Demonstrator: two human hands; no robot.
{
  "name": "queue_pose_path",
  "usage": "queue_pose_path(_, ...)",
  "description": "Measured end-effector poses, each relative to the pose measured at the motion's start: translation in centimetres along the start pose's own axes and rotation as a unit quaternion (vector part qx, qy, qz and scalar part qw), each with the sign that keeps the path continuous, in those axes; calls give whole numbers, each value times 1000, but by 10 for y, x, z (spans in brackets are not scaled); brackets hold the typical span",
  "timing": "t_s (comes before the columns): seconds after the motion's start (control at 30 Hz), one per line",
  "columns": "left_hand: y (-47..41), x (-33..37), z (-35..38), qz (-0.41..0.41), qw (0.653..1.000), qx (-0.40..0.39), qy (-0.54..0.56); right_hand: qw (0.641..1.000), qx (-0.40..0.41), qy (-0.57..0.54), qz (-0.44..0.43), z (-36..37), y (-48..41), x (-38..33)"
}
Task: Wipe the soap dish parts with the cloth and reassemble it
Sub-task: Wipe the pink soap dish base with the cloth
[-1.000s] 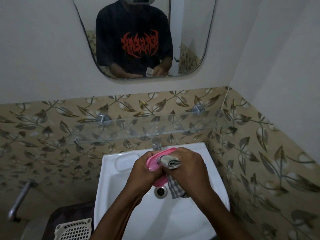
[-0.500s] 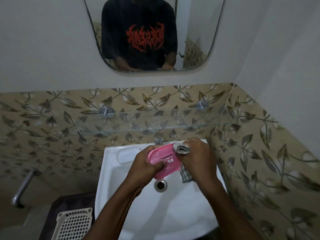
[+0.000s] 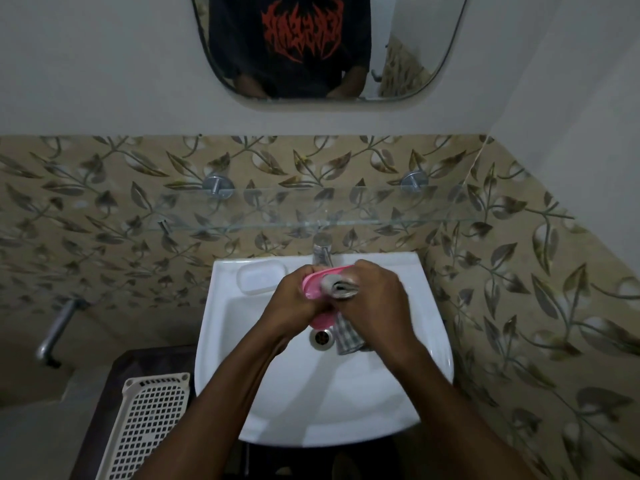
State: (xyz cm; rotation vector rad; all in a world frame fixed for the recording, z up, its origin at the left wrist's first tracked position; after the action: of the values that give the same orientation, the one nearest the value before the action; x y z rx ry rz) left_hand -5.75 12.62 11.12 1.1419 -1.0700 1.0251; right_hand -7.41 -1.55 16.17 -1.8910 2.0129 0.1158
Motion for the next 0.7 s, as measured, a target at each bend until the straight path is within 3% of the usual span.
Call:
queue_pose_path(0.3, -1, -9, 0, -7, 999, -9, -35, 998, -4, 40, 39, 6, -5, 15)
queue_pose_path(0.43, -2, -7, -2, -9, 1000, -15, -2, 999, -35, -17, 2, 8, -2, -3)
queue_pose_path(0.57, -5, -5, -7, -25, 999, -16, -11, 998, -35, -39, 40, 11, -17, 30)
queue_pose_path(0.7, -8, 1, -13, -23, 999, 4, -22, 985, -105, -133, 45, 21, -15, 39)
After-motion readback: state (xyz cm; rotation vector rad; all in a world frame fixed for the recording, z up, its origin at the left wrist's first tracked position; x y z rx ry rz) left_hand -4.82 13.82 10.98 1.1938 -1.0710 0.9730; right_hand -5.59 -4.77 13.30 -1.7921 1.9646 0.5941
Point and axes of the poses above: each hand's wrist, its own y-axis away from the middle knuckle, its own z-axis out of the palm, x = y × z, the point moved 6 cm from there along -y, towards the middle knuckle, and after that the axes turned 14 degrees about y, right-handed, at the moved point
